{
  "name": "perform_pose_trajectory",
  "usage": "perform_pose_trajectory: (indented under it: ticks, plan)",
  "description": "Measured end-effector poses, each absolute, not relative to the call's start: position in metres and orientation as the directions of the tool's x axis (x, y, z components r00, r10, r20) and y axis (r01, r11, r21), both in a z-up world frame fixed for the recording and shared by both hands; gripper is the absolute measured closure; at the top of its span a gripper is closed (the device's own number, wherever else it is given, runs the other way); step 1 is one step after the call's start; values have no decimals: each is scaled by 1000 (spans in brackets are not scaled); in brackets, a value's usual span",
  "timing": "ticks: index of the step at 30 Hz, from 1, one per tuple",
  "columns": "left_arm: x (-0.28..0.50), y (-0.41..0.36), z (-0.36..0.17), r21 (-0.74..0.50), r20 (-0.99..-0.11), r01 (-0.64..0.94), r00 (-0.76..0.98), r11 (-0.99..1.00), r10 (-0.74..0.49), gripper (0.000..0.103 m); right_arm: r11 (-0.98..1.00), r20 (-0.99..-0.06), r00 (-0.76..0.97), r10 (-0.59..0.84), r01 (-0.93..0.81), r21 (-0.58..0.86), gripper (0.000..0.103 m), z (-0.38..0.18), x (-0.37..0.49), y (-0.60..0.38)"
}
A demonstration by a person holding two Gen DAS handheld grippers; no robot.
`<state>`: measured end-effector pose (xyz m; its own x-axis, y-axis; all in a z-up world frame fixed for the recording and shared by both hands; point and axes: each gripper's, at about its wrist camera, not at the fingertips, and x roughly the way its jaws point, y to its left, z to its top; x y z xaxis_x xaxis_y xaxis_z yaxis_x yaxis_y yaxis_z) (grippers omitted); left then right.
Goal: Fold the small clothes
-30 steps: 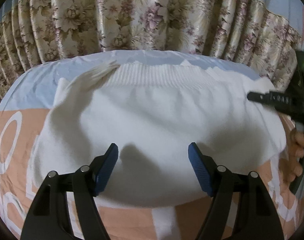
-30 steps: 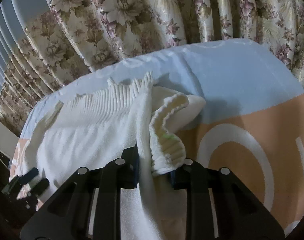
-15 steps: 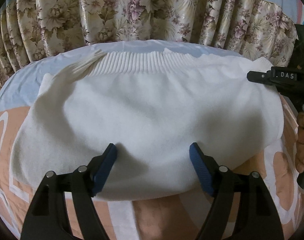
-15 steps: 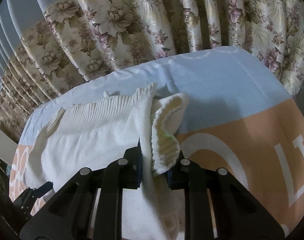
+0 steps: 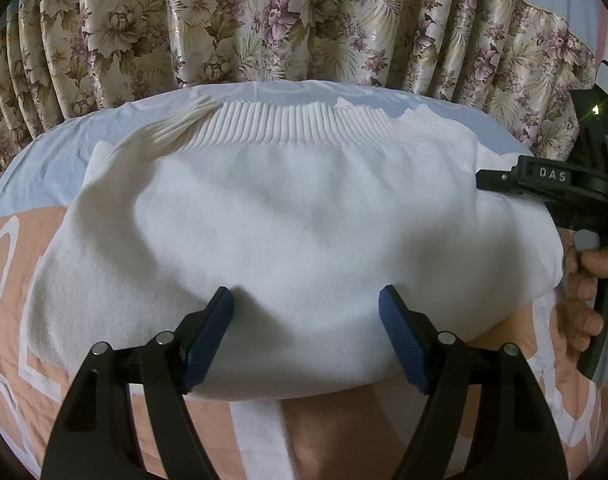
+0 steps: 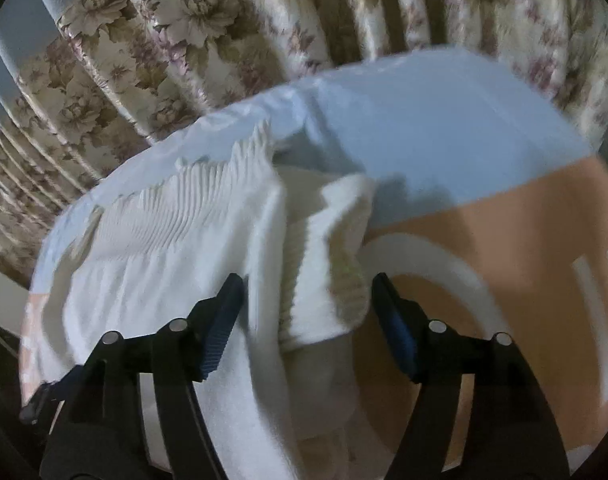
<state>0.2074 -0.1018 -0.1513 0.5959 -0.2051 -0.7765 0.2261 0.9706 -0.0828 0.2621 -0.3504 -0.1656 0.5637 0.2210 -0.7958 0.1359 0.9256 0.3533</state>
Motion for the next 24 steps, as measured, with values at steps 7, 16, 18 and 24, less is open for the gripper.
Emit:
perform_pose_trajectory:
  ticks: [7, 16, 18, 24]
  plan:
    - [208, -101, -150, -96, -777, 215, 594, 972, -208, 27, 923, -784, 547, 295, 50, 382, 79, -162, 271, -331]
    - [209, -111, -156, -45, -789, 229, 589, 972, -175, 21, 926, -734, 610, 298, 1, 377, 83, -115, 264, -320]
    - [211, -111, -156, -52, -790, 223, 587, 973, -177, 21, 924, -720, 619, 314, -24, 382, 83, -101, 267, -314]
    - [212, -91, -139, -152, -775, 187, 587, 970, -235, 22, 914, -695, 625, 356, -76, 399, 83, -68, 275, -286]
